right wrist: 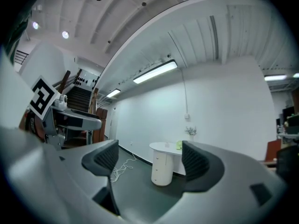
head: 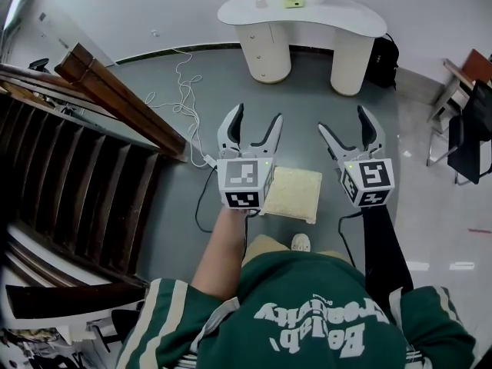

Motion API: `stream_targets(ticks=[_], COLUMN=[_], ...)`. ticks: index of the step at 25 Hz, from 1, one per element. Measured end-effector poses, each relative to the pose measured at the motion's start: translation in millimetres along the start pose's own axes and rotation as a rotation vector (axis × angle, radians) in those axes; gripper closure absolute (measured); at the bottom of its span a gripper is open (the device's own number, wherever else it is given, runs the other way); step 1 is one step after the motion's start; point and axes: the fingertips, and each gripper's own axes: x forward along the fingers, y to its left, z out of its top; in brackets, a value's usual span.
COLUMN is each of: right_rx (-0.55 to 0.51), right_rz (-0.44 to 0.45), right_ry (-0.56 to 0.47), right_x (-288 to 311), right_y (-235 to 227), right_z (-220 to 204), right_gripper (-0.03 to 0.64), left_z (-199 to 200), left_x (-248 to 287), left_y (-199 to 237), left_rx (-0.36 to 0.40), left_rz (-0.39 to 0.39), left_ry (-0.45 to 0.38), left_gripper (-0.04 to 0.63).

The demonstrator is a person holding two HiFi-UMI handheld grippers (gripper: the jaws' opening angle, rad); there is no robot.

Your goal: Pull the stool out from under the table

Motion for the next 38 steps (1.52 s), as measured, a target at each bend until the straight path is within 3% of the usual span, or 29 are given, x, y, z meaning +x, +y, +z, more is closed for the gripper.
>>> stream_targets(ticks=[3, 6, 7, 8, 9, 14, 21, 38], right_rx=[0.004, -0.014, -0.048, -0.086, -0.113, -0.099, -0.094, -0.081], right_rz=[-0.006, -0.020, -0.036, -0.053, -0.062, -0.087, -0.024, -0.032], right_ry=[0.013, 0.031, 0.029, 0.023, 0.014, 0.005, 0.033, 0.025], right_x=[2, 4, 3, 1, -1, -3, -1, 3], right_y=[-3, -2, -3, -3, -2, -6, 7, 5], right_z=[-3, -7, -6, -4, -3, -4, -15, -12], right_gripper=[0.185, 0.230, 0.295, 0.493, 0.612, 0.612, 0.614, 0.614], left_z=[-5, -8, -9, -9, -9, -7, -15, -25], left_x=[0, -4, -5, -7, -8, -10, -13, -16], left_y=[4, 10, 12, 14, 15, 10, 10, 23], left_rx=[0.014, 0.025, 0.031, 0.038, 0.043, 0.015, 0.006, -0.024], left_rz=[0.022, 0.063, 0.082, 0.097, 0.102, 0.073, 0.062, 0.062], left_ry=[0.004, -0.005, -0.009, -0.012, -0.017, -0.041, -0.026, 0.010], left_gripper=[0.269, 0.371, 0.411, 0.496, 0.591, 0.592, 0.592, 0.592])
